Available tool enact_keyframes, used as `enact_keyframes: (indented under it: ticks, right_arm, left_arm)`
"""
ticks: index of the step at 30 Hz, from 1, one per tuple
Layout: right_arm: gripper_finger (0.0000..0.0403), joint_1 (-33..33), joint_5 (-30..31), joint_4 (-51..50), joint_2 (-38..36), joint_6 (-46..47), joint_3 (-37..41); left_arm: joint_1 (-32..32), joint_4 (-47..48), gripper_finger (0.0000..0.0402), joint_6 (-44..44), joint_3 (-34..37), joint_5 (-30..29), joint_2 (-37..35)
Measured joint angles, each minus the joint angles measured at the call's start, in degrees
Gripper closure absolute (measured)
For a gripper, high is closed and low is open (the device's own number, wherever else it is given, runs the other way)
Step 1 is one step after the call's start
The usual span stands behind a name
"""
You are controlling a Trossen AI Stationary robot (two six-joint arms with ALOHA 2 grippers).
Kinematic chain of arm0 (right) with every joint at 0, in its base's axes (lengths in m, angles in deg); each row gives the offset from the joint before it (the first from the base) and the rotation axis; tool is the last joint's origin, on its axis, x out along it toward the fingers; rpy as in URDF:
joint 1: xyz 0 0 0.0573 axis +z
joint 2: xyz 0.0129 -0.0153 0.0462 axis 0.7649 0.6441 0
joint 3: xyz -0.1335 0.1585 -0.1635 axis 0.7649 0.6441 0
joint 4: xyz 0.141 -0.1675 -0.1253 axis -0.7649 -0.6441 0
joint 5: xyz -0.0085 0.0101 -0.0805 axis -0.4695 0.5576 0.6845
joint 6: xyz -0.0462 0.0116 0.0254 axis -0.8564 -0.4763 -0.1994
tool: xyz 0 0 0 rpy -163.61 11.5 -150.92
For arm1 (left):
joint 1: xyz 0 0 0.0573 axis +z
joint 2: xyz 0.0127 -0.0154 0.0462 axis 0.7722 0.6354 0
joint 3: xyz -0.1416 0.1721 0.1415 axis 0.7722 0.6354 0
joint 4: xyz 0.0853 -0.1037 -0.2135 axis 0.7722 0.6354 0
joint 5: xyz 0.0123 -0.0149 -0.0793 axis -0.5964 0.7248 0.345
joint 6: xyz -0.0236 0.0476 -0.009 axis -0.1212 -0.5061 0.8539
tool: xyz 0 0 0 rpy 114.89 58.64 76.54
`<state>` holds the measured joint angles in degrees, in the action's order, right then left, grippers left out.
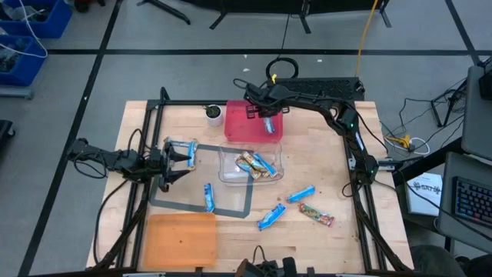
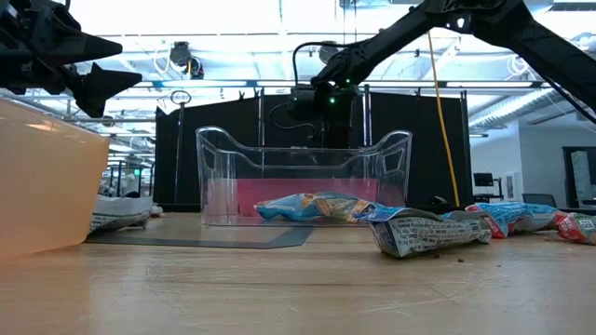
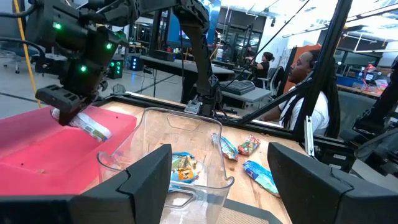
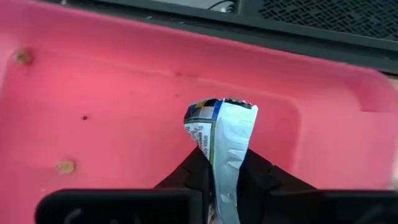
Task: Pick and place Granola Bars by type
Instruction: Put the top right blue granola bar into the red bin
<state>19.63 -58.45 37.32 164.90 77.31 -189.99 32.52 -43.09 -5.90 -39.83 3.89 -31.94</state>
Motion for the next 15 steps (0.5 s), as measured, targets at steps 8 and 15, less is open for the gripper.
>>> enact_keyframes:
  ticks: [8, 15]
  right_arm:
    - [0.0313, 0.0, -2.4, 0.3, 0.0, -2.6, 0.0]
    - [0.0255, 0.0, -2.4, 0.3, 0.0, -3.3, 0.0]
  left_arm:
    - [0.0, 0.0, 0.0133, 0.0, 0.0, 0.0, 0.0]
    - [0.0, 0.0, 0.0133, 0.0, 0.0, 0.0, 0.0]
